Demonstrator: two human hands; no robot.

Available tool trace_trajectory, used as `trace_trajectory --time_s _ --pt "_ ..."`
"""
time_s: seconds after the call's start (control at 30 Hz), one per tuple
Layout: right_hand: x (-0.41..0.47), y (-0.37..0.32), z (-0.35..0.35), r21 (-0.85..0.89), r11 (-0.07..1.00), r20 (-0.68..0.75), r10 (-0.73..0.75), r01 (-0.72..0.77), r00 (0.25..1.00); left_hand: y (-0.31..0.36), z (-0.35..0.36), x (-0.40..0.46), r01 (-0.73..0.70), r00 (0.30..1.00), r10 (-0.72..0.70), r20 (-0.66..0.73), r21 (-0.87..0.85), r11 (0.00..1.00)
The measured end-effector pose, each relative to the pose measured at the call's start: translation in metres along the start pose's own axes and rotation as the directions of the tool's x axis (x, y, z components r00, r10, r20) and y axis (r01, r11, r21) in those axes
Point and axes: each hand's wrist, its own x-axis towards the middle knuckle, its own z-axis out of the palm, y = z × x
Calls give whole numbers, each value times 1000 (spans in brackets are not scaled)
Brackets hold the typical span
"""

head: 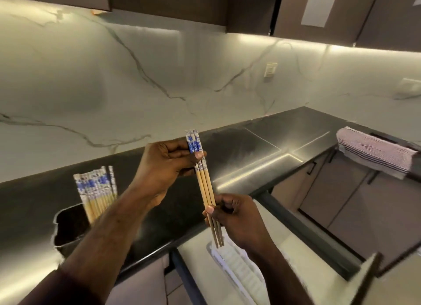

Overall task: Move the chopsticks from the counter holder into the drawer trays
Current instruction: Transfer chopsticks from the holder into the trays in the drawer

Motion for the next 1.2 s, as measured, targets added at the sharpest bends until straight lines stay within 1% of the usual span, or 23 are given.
trace_trajectory --time_s 0.07,0.13,0.23,0.33,0.43,0.53,0.67,0.77,0.9,0.97,1.0,1.03,1.1,1.13,1.2 --pt "-11 22 -31 -44 999 -18 21 -21 1000 -16 36 -3 23 1000 -23 15 5 1000" --pt "-21 47 -58 -65 995 -35 78 -81 996 -36 70 -5 62 998 -62 23 4 998" --pt "-30 82 -85 -80 980 -28 178 -179 984 -69 106 -7 138 990 -138 14 -8 990" --pt "-35 116 -104 -128 958 -11 257 -256 966 -105 132 -8 201 979 -201 16 17 979" --pt "-35 153 -110 -162 933 -4 327 -323 945 -146 147 -6 249 968 -251 17 100 963" --pt "-31 190 -105 -194 898 6 403 -394 915 -188 154 -5 316 945 -326 19 205 926" --pt "-19 242 -87 -209 840 30 517 -500 856 -247 153 -3 422 897 -442 -25 351 836" --pt "-6 282 -68 -241 800 40 574 -550 818 -294 151 2 438 884 -464 -63 461 772" --pt "10 332 -38 -321 741 83 642 -589 762 -357 143 1 437 871 -477 -115 625 647" --pt "13 351 -24 -379 704 106 677 -600 728 -388 139 -7 406 876 -468 -115 698 590" --pt "13 357 -20 -410 689 112 688 -598 717 -399 137 -13 367 885 -455 -100 751 549" --pt "11 364 -15 -441 677 117 694 -589 711 -410 135 -20 302 894 -443 -71 824 479" --pt "6 374 -4 -497 649 92 700 -576 708 -427 133 -33 131 900 -436 9 948 289" --pt "3 376 0 -508 631 63 706 -586 706 -432 132 -39 53 896 -443 42 978 201" --pt "-2 377 7 -522 596 2 715 -609 699 -433 134 -45 -58 877 -471 95 994 93"
